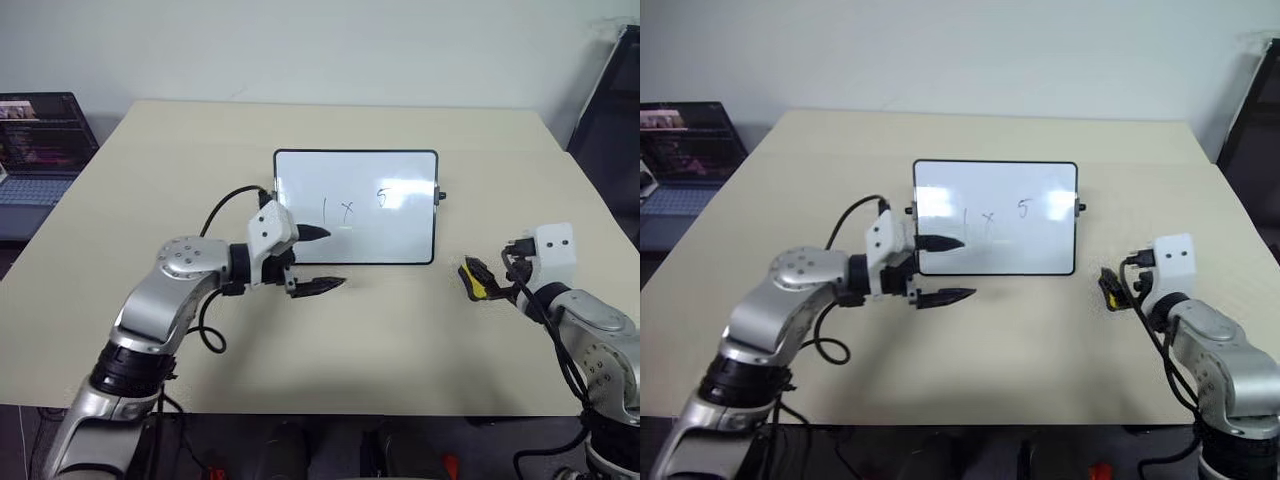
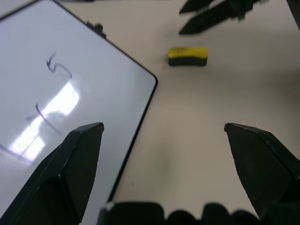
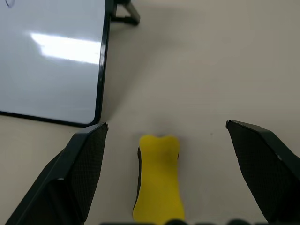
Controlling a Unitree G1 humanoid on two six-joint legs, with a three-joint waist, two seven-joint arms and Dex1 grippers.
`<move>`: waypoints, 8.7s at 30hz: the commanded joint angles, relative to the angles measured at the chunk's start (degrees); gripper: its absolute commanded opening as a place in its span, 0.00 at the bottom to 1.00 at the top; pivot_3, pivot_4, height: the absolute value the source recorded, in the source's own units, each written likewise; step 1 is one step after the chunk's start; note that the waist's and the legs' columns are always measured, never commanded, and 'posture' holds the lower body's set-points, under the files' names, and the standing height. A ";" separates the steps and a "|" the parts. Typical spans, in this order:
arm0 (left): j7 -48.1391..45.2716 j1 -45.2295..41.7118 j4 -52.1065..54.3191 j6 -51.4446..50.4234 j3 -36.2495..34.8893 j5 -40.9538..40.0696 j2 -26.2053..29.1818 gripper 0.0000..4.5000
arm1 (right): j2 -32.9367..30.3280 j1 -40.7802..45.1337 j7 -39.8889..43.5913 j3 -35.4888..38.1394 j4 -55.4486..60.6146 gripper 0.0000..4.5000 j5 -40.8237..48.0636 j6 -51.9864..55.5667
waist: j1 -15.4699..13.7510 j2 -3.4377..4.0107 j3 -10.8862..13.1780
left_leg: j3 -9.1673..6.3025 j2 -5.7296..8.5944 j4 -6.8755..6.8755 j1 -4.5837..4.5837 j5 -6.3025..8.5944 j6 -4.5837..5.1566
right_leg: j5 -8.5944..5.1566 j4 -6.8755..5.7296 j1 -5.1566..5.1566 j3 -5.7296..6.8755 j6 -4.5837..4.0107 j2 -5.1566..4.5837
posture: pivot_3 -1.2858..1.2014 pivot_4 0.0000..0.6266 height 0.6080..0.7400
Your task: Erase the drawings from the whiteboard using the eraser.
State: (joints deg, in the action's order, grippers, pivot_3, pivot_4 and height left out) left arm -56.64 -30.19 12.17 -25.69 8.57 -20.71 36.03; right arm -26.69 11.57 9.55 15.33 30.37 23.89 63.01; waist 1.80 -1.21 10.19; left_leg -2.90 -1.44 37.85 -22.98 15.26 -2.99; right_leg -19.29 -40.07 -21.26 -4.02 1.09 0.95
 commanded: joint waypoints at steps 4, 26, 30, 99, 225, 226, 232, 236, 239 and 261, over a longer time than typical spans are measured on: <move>0.37 0.31 2.84 0.99 2.15 2.59 -0.46 1.00 | 1.79 1.93 -1.73 -1.93 -4.23 0.99 -3.09 -3.21 | 0.17 0.01 0.00 | 0.04 -0.02 -0.02 -0.01 0.00 0.00 | 0.00 -0.02 -0.07 -0.04 0.00 0.00 | 0.52 0.24 1.00; 1.04 -0.14 5.68 -0.75 3.12 3.01 -2.21 1.00 | 4.21 2.19 0.12 -2.89 -11.00 0.79 -4.83 -8.37 | 0.09 0.01 0.00 | 0.02 -0.02 0.00 0.00 0.00 0.00 | 0.00 -0.04 -0.05 -0.02 0.00 0.00 | 0.52 0.24 1.00; 0.94 0.52 5.65 -0.19 3.23 3.30 -2.05 1.00 | 4.52 1.44 0.44 -3.27 -11.57 0.48 -4.96 -8.24 | 0.08 0.01 0.00 | 0.02 -0.02 0.00 0.00 0.00 0.00 | 0.00 -0.04 -0.05 -0.02 0.00 0.00 | 0.52 0.24 1.00; 18.69 -2.83 2.98 -11.54 -2.43 3.62 -5.97 1.00 | 11.66 28.90 7.90 -27.85 -52.72 0.22 -31.98 -56.50 | 1.21 -0.02 0.00 | -0.01 -0.01 0.22 0.32 -0.17 -0.05 | 0.01 -0.89 -0.06 0.00 -0.01 -0.03 | 0.52 0.24 1.00; 30.23 14.16 8.23 -11.14 -13.24 0.23 -9.04 1.00 | 9.65 43.08 14.35 -35.22 -64.48 0.22 -43.96 -68.96 | 0.18 -0.08 0.22 | -0.13 -0.04 0.08 0.13 -0.30 -0.02 | 0.18 -0.50 -0.12 0.17 -0.16 -0.09 | 0.52 0.24 1.00; 30.18 14.35 8.24 -11.02 -13.22 0.19 -9.05 1.00 | 9.76 43.21 14.52 -35.20 -64.79 0.22 -43.89 -68.57 | 0.18 -0.07 0.22 | -0.13 -0.05 0.06 0.13 -0.30 -0.02 | 0.18 -0.49 -0.12 0.18 -0.16 -0.09 | 0.52 0.24 1.00; 29.50 15.22 7.82 -10.04 -13.67 0.36 -8.89 1.00 | 8.33 41.10 22.61 -37.05 -62.71 0.22 -43.00 -65.72 | 0.17 -0.07 0.22 | -0.08 -0.06 0.05 0.12 -0.30 -0.01 | 0.18 -0.45 -0.13 0.13 -0.16 -0.09 | 0.52 0.24 1.00; 29.32 15.34 7.26 -9.35 -13.48 0.69 -9.07 1.00 | 6.36 38.10 30.31 -39.73 -58.25 0.22 -43.28 -65.56 | 0.17 -0.07 0.22 | -0.10 -0.05 0.05 0.15 -0.30 -0.01 | 0.18 -0.46 -0.10 0.15 -0.16 -0.09 | 0.52 0.24 1.00; 29.34 15.19 7.12 -9.25 -13.21 0.77 -9.23 1.00 | 6.24 37.90 30.11 -39.92 -57.23 0.22 -44.28 -65.79 | 0.27 -0.07 0.22 | -0.09 -0.06 0.06 0.16 -0.30 -0.01 | 0.18 -0.48 -0.10 0.14 -0.16 -0.09 | 0.52 0.24 1.00; 29.68 14.96 7.81 -9.87 -12.37 0.58 -9.70 1.00 | 6.34 37.44 31.22 -40.25 -55.21 0.22 -45.77 -64.45 | 0.41 -0.08 0.22 | -0.11 -0.06 0.05 0.16 -0.30 -0.01 | 0.18 -0.48 -0.11 0.15 -0.16 -0.09 | 0.52 0.24 1.00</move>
State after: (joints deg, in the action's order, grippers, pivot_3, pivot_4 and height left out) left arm -26.95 -14.63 17.91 -36.39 -4.12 -20.09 26.57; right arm -19.82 48.63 41.16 -25.56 -25.18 -21.18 -2.37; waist 2.22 -1.29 10.41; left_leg -3.01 -1.50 37.91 -22.82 14.96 -3.00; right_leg -19.11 -40.59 -21.38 -3.87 0.93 0.86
